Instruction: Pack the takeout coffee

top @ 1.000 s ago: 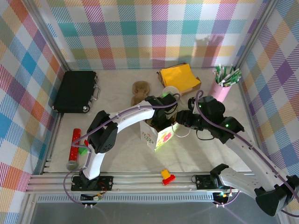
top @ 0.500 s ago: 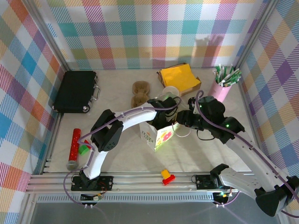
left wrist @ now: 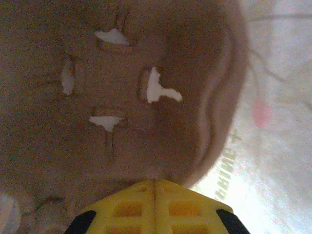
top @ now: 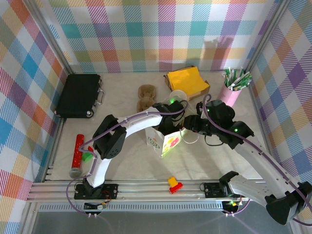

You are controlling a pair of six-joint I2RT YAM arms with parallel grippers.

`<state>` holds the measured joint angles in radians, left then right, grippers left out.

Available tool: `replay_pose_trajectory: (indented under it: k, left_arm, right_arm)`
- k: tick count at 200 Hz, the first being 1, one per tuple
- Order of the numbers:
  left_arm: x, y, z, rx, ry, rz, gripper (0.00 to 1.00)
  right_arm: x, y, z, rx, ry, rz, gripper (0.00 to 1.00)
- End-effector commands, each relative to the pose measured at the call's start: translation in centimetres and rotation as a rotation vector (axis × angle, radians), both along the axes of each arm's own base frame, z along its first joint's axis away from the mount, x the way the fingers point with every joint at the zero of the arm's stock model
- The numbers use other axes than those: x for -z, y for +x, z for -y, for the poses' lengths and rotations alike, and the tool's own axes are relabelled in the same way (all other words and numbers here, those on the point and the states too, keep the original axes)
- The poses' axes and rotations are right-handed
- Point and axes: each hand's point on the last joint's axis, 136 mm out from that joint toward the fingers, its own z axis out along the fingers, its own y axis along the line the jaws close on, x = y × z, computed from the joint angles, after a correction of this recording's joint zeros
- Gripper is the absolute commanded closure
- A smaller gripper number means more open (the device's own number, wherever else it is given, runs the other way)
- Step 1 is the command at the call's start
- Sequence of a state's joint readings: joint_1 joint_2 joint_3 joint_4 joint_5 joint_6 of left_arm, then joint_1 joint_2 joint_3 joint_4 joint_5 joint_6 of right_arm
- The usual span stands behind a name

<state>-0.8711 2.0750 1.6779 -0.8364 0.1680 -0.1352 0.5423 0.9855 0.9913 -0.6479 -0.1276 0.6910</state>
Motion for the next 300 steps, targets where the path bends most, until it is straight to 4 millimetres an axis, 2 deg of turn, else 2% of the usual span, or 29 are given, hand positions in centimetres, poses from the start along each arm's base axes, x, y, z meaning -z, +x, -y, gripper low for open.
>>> replay_pose_trajectory:
  k: [1,88,135,160,210,265,300]
  left_arm:
    - [-5.2,-0.7,0.6,-0.016,-0.096,0.04,0.94]
    - [-12.3,-2.3,1.1,-0.061,-0.27,0.04,0.91]
    - [-15.6,-3.0,1.7,-0.076,-0.371,0.034,0.89]
    - [-17.7,-3.3,1.3,-0.09,-0.416,0.06,0.88]
    - [-22.2,-3.0,-1.4,-0.157,-0.44,0.181,0.85]
    - [-26.5,-3.2,-5.7,-0.228,-0.439,0.339,0.82]
    - [-28.3,-3.9,-8.8,-0.273,-0.435,0.425,0.8]
  right_arm:
    - [-0.6,0.3,0.5,0.006,-0.027,0.022,0.58]
    - [-0.9,0.2,1.1,0.023,-0.047,0.032,0.58]
    - [-1.8,0.2,1.1,0.022,-0.04,0.05,0.58]
    - [-2.5,0.4,1.2,0.028,-0.041,0.063,0.56]
    - [-4.4,1.3,1.5,0.057,-0.056,0.084,0.39]
    - [-5.8,3.2,0.0,0.059,-0.037,0.046,0.31]
    - [-5.1,4.3,-0.6,0.062,-0.077,-0.011,0.31]
